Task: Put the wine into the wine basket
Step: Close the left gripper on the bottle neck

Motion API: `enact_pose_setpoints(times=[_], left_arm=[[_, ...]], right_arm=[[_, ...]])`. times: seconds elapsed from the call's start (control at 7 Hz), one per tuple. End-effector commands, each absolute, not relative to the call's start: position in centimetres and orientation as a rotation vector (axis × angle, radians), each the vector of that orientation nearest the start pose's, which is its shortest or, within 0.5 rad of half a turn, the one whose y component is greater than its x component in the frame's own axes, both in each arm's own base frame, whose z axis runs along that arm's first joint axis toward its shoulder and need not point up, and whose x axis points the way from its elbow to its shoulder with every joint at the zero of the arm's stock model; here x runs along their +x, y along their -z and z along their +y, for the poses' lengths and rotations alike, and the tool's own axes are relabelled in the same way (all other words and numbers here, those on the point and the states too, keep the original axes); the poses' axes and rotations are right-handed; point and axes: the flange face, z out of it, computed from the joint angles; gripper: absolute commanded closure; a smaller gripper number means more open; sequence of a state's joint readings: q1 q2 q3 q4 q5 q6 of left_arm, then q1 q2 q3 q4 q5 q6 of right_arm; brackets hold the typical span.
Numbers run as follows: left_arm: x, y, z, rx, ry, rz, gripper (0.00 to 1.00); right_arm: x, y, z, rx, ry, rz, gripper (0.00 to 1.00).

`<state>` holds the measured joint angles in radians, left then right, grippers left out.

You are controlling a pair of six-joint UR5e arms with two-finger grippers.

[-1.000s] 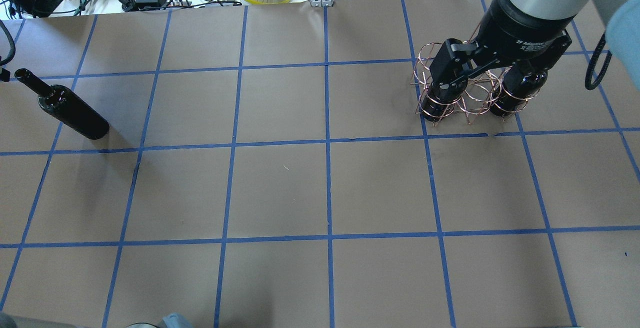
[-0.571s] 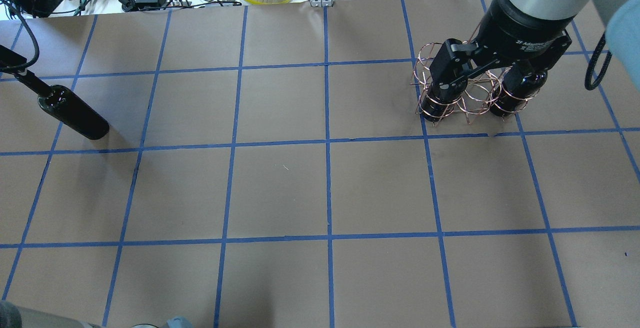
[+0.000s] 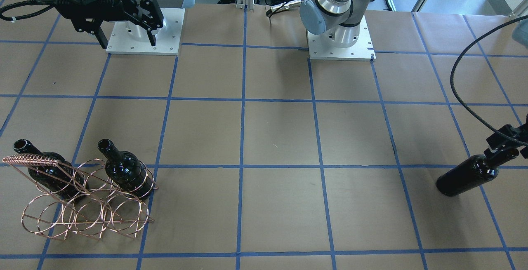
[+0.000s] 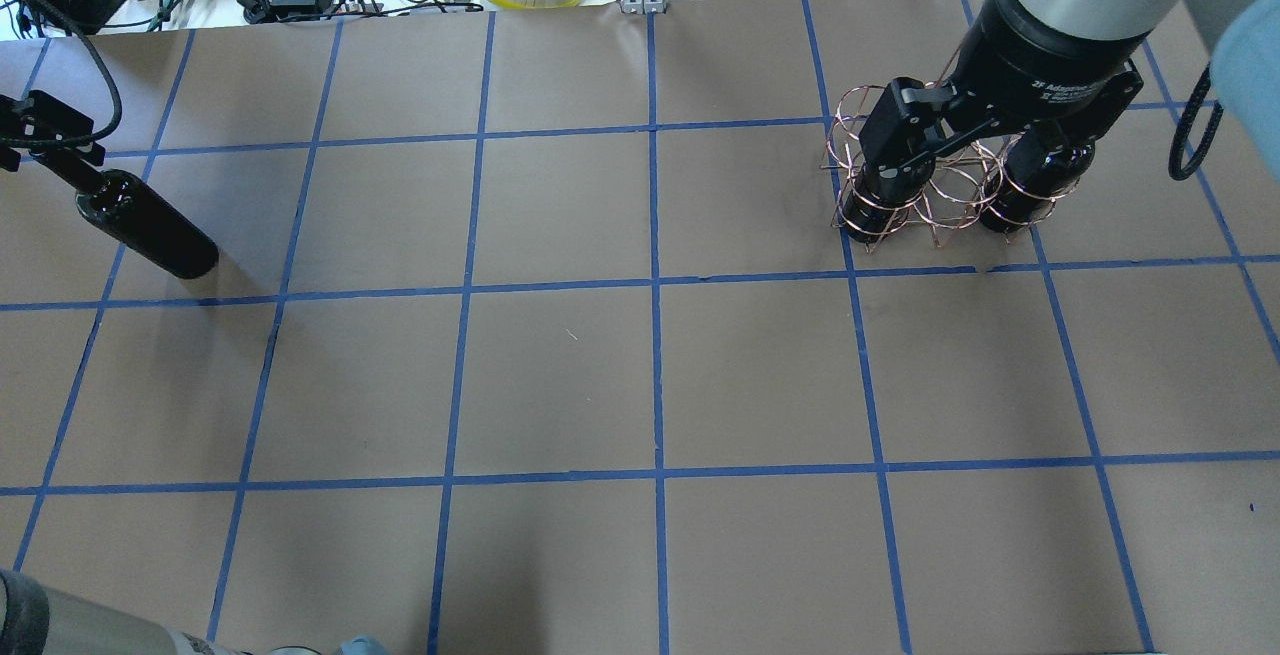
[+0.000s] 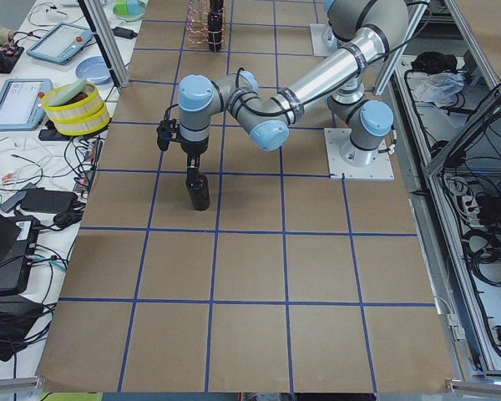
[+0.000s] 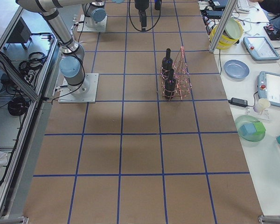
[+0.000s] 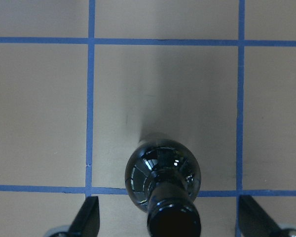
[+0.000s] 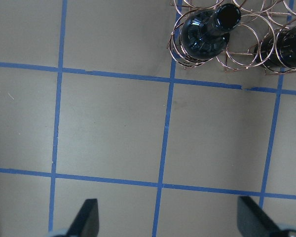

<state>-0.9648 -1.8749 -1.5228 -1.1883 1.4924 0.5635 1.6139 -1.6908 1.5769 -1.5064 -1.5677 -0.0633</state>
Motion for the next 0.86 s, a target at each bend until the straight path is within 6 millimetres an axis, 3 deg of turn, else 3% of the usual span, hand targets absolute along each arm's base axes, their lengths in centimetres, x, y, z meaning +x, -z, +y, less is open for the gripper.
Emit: enact_pose_setpoints(times=[0.0,0.14,0.29,0.43,0.71], left_arm=[[23.73,-37.53,-59.07,-0.154,0.221,3.138,0.01],[23.76,-37.24,-59.07,-0.152,0.211,3.140,0.06],[23.72,-37.12,-58.98,-0.156,0.195,3.145,0.21],[23.68,-37.03,-58.87,-0.156,0.187,3.145,0.26],[23.60,-36.74,-58.78,-0.150,0.180,3.150,0.44]], right_arm=[[15.25,-53.50,-43.67,-0.166,0.079,3.134,0.00],[15.25,-53.50,-43.67,-0.168,0.079,3.134,0.00],[15.25,-53.50,-43.67,-0.166,0.079,3.134,0.00],[15.25,-53.43,-43.73,-0.168,0.077,3.134,0.00],[15.25,-53.50,-43.67,-0.166,0.079,3.134,0.00]])
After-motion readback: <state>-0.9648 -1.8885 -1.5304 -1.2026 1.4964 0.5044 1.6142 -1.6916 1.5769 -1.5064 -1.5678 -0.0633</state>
